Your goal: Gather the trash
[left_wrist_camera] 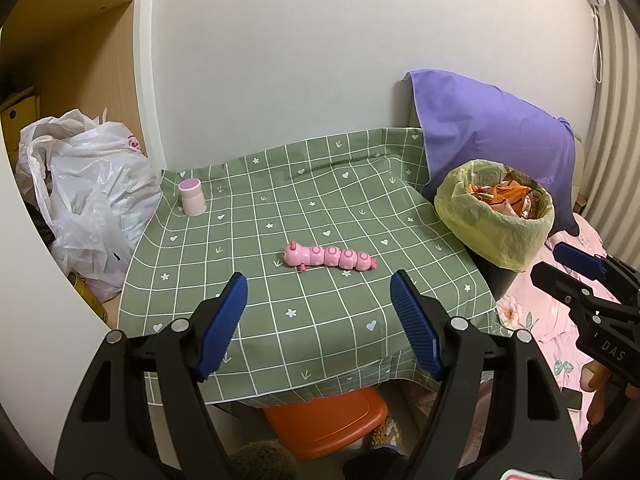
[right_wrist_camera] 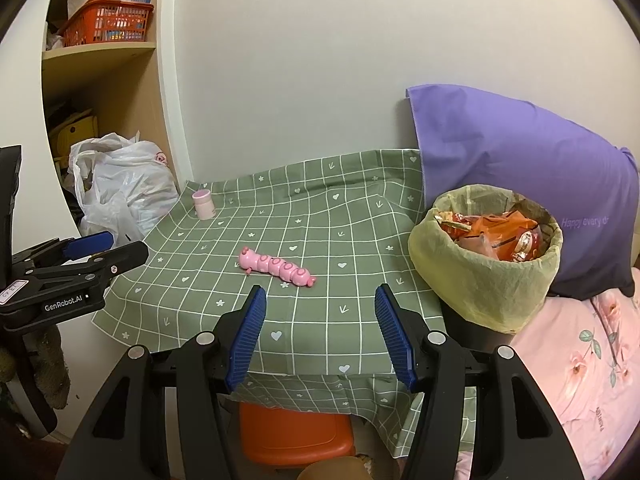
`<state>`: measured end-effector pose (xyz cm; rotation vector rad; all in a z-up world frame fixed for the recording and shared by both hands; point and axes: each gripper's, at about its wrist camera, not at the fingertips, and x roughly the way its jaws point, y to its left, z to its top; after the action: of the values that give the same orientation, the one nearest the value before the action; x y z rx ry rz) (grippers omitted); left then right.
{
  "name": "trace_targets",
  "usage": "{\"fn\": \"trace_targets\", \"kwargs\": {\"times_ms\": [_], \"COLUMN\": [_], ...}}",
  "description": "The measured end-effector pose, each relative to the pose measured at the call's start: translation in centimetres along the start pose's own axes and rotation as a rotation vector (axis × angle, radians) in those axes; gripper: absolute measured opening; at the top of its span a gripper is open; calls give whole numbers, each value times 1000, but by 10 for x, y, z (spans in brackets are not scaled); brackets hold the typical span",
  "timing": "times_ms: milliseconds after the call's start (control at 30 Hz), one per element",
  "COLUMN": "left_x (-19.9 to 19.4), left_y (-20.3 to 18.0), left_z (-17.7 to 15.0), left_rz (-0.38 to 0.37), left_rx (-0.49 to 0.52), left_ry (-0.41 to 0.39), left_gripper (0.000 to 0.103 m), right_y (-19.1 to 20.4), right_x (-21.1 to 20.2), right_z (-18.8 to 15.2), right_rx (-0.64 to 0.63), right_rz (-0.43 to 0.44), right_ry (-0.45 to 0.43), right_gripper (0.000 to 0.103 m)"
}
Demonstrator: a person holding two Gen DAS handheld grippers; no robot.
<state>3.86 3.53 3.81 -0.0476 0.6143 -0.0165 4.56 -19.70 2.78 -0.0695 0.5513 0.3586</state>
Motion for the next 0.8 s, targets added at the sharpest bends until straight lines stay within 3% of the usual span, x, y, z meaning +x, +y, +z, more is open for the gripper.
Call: {"fn": "trace_targets", "kwargs": {"times_ms": [800], "left_x": [-10], "left_y": [-7], "left_z": [1], "left_rz": [-17], "left_rx": [0], "left_ry": [-6], "left_gripper": [67], "right_y": [-10], "right_x": [-7], "right_z": [-3], "right_rx": [10], "right_rz": [-3], "right_ry": [-8], "right_gripper": [53]}}
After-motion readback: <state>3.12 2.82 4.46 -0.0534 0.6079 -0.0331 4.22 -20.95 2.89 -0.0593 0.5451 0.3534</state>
